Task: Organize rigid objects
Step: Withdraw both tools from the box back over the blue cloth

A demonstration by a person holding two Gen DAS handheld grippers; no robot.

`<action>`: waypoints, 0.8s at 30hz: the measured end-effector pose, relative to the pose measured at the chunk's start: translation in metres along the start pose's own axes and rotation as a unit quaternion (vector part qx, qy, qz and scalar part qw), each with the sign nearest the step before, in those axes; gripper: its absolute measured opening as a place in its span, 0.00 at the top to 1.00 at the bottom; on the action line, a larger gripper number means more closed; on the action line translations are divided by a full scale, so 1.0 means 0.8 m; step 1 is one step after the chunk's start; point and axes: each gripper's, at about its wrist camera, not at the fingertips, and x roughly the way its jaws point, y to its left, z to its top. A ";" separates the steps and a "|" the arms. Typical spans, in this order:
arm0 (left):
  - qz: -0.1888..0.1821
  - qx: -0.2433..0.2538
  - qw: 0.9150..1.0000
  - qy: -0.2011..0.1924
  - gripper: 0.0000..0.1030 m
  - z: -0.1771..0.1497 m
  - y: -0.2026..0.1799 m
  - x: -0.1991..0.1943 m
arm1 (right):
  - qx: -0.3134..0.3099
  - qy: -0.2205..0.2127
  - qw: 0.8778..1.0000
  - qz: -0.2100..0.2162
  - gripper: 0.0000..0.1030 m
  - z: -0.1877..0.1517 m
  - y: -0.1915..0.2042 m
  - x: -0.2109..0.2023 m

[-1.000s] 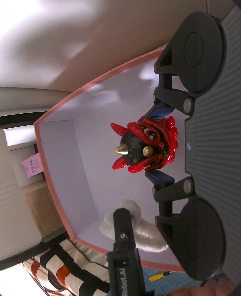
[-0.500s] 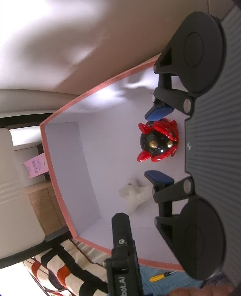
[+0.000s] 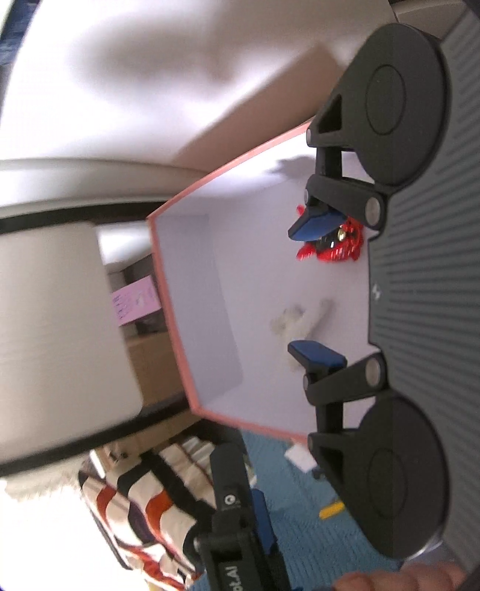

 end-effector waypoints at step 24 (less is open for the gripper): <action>0.034 -0.025 0.996 -0.075 0.19 -0.075 0.106 -0.197 | -0.053 -0.044 0.996 0.057 0.39 -0.080 0.109 -0.102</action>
